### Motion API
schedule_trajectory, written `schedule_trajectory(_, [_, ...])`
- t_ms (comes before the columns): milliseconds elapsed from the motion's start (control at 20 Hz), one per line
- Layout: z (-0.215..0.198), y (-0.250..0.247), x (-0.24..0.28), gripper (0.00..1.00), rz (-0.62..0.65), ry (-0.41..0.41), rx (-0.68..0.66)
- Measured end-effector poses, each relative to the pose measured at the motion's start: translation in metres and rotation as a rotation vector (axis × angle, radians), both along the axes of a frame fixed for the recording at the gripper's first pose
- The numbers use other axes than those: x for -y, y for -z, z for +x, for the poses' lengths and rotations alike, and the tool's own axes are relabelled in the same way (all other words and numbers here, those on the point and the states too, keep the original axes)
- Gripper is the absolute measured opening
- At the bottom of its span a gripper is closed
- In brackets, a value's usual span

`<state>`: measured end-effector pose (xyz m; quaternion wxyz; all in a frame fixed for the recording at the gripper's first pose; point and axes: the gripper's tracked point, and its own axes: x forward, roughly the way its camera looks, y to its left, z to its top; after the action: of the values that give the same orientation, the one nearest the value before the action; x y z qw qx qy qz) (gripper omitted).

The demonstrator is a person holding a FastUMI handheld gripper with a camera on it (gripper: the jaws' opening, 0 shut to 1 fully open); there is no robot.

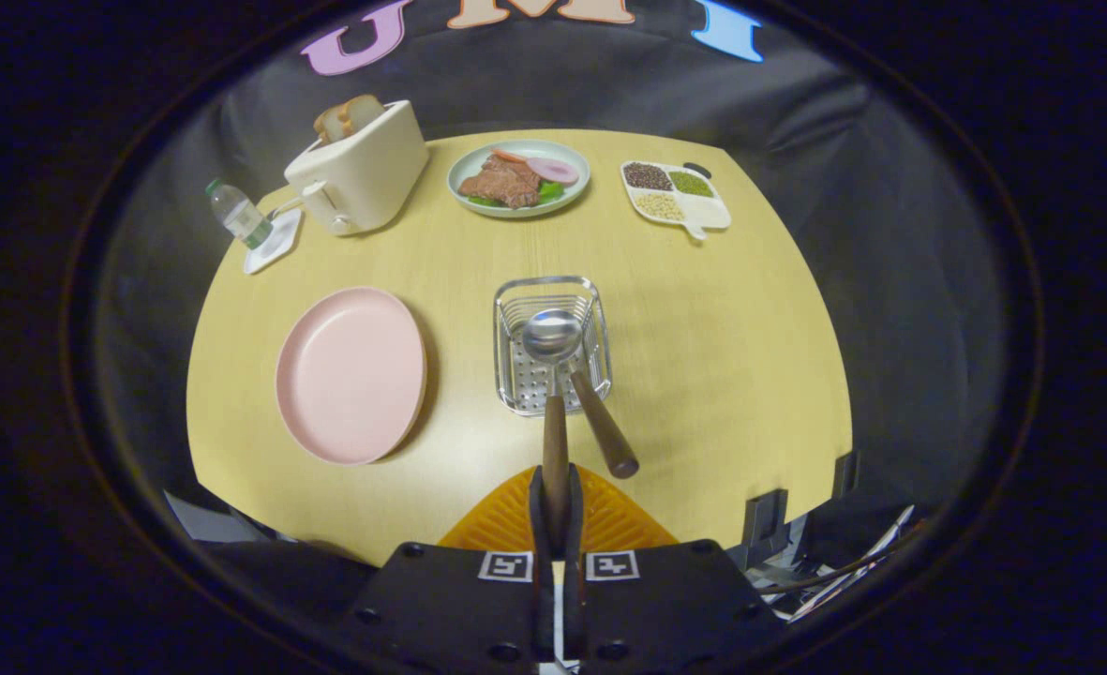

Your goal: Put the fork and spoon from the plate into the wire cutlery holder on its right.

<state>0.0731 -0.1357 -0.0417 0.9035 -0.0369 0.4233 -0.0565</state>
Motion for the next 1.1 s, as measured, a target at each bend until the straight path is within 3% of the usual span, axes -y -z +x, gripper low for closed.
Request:
schedule_trajectory(100, [0.004,-0.001,-0.003,0.08,0.005,-0.01,0.011])
schedule_trajectory(150, [0.005,-0.001,-0.003,0.14,0.018,-0.004,0.016])
schedule_trajectory(450, [-0.001,-0.005,-0.008,1.0,0.056,0.004,0.052])
schedule_trajectory(750, [-0.008,-0.011,-0.015,1.0,0.133,0.037,0.123])
schedule_trajectory(900, [-0.01,-0.023,-0.026,0.99,0.187,0.035,0.224])
schedule_trajectory(1100, [-0.017,-0.033,-0.036,0.98,0.156,0.034,0.37])
